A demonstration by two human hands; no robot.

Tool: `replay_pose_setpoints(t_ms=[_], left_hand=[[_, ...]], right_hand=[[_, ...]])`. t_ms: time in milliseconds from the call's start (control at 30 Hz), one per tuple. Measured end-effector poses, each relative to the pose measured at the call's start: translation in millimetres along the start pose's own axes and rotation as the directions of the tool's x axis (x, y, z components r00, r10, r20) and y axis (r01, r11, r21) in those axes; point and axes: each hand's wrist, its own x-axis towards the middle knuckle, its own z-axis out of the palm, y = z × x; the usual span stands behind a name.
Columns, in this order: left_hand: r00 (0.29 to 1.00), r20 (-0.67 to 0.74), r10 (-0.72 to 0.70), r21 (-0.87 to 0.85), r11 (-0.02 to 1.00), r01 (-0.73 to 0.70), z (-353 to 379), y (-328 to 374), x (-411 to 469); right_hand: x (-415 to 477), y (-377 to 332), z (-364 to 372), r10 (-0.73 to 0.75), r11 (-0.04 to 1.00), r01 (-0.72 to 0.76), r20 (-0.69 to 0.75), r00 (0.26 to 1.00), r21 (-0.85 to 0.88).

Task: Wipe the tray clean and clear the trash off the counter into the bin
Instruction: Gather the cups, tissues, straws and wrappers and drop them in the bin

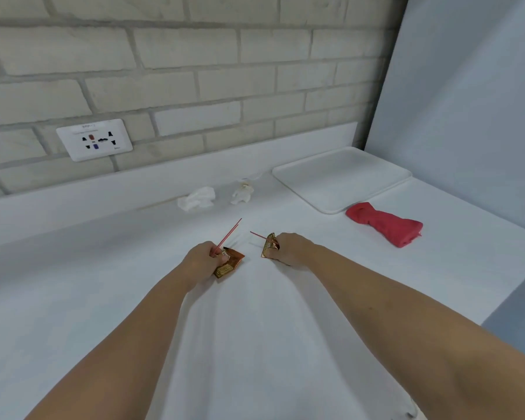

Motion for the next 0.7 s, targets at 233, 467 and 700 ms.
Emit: replay_pose_setpoints(t_ms=[233,467,700], left_hand=[[0.997,0.04,0.069,0.073,0.995,-0.072,73.1,38.2,-45.0],[0.965,0.172,0.197,0.089,0.973,-0.214,170.8,96.5,-100.5],[0.933,0.179,0.312,0.145,0.929,-0.339,249.2,135.3,-156.1]], right_hand=[[-92.8,73.4,-26.5,0.115,0.972,-0.137,0.12,0.986,0.193],[-181.4,175.6,-36.5,0.248,0.914,-0.281,0.145,0.958,0.294],[-258.9,246.4,-28.3,0.186,0.848,-0.241,0.162,0.969,0.471]])
